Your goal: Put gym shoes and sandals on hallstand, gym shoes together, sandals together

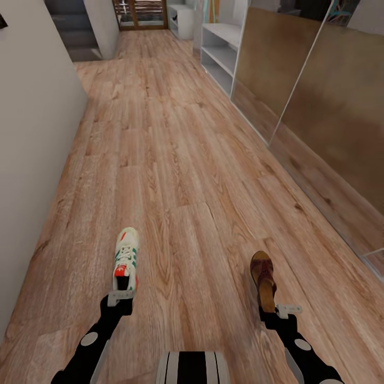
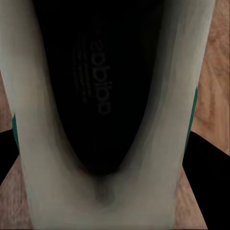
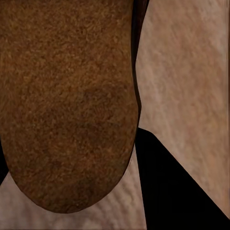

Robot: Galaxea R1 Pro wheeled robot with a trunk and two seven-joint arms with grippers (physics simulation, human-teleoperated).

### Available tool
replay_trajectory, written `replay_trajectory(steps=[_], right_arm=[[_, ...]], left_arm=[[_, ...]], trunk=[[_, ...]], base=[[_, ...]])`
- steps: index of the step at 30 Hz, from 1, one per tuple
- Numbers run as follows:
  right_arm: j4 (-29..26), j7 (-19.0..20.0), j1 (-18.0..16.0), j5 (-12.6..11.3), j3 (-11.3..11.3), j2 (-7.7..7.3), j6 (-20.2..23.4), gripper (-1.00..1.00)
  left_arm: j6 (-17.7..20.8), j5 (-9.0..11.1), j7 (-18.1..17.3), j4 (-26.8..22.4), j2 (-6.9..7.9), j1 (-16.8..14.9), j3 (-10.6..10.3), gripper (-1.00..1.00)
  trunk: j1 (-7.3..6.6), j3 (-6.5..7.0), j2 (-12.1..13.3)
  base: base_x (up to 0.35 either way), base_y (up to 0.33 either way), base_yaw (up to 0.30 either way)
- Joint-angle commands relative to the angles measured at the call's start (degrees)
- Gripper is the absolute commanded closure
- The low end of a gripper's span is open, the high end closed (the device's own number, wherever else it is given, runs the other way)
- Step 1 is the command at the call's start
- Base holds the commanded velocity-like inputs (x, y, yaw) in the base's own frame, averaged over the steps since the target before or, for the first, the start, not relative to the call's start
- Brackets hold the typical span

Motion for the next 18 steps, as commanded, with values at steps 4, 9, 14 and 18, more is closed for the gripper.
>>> replay_trajectory(steps=[4,9,14,18], right_arm=[[1.21,0.34,-0.03,0.41,-0.46,0.19,-1.33,1.0],[2.55,0.33,-0.03,0.43,-0.45,0.3,-1.74,1.0],[3.75,0.33,-0.03,0.4,-0.45,0.31,-1.97,1.0],[4.09,0.33,-0.03,0.48,-0.45,0.19,-3.61,1.0]], left_arm=[[-3.77,-0.72,-0.51,2.98,0.2,1.57,3.06,1.0],[-8.93,-0.79,-0.55,8.46,0.5,3.35,6.18,1.0],[-14.45,-0.78,-0.6,13.62,0.89,4.63,8.84,1.0],[-16.1,-0.82,-0.5,15.39,1.32,5.29,9.71,1.0]], trunk=[[-0.11,1.22,0.04],[-0.24,2.78,0.11],[-0.37,4.33,0.18],[-0.47,5.58,0.23]], base=[[0.0,0.0,0.0],[0.0,0.0,0.0],[0.0,0.0,0.0],[0.0,0.0,0.0]])
